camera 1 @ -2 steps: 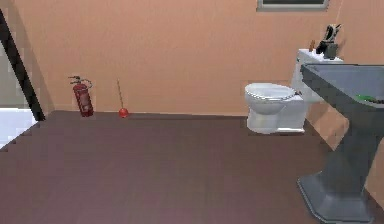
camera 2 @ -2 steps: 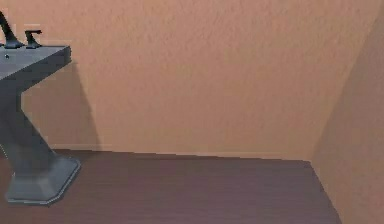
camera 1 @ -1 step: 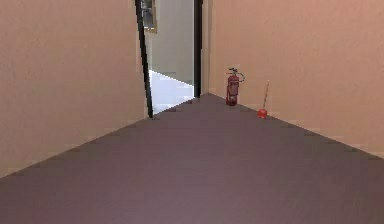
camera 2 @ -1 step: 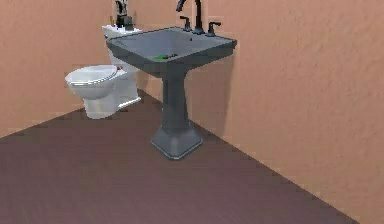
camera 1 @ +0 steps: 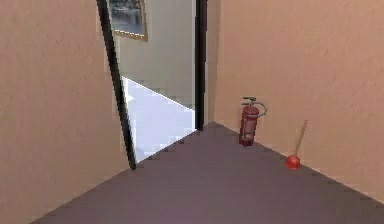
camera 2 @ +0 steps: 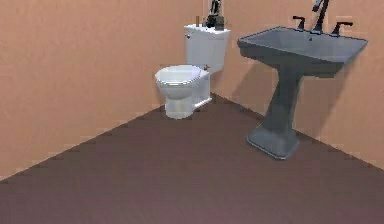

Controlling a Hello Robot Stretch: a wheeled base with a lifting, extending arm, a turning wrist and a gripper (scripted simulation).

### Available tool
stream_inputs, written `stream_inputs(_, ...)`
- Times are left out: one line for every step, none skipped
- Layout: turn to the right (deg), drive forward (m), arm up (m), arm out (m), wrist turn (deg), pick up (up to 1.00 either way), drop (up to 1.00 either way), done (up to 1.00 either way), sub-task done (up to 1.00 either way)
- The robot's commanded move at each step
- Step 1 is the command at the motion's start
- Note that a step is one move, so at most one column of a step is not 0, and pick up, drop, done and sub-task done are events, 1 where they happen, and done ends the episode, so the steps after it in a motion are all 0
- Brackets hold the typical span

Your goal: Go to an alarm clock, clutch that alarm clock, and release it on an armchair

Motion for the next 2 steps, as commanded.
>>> stream_inputs(0.0, 1.0, 0.0, 0.0, 0.0, 0.0, 0.0, 0.0, 0.0)
stream_inputs(-3.0, 0.0, 0.0, 0.0, 0.0, 0.0, 0.0, 0.0, 0.0)
